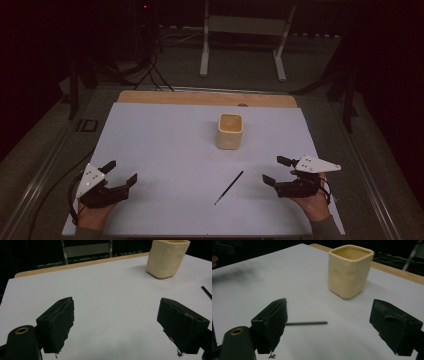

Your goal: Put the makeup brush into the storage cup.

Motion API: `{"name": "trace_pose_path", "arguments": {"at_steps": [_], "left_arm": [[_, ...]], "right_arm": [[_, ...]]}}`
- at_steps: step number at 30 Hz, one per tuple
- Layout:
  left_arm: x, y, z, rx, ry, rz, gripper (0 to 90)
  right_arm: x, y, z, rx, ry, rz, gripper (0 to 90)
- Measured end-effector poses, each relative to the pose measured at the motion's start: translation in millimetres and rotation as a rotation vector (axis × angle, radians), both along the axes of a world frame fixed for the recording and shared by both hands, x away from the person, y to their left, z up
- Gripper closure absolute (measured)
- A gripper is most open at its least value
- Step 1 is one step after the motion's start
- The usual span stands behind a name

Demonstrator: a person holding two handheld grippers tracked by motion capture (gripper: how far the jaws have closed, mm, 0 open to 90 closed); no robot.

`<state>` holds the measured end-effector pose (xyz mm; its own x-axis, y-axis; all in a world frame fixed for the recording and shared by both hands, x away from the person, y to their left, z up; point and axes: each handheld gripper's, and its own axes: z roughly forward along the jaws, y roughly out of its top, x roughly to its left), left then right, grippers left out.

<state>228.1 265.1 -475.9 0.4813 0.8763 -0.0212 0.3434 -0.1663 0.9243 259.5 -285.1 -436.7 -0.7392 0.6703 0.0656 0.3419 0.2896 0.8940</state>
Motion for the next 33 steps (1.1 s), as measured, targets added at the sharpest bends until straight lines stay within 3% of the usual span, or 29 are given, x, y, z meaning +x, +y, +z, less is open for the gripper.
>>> {"name": "trace_pose_path", "arguments": {"at_steps": [19, 33], "left_arm": [[0.1, -0.5, 0.0, -0.001, 0.0, -0.003, 15.3], [0.6, -0.5, -0.3, -0.001, 0.0, -0.004, 15.3]], "right_arm": [[23.6, 59.0, 11.5, -0.05, -0.001, 0.137, 12.1], [32.4, 72.3, 20.8, -0.129, 0.02, 0.189, 12.2]]}}
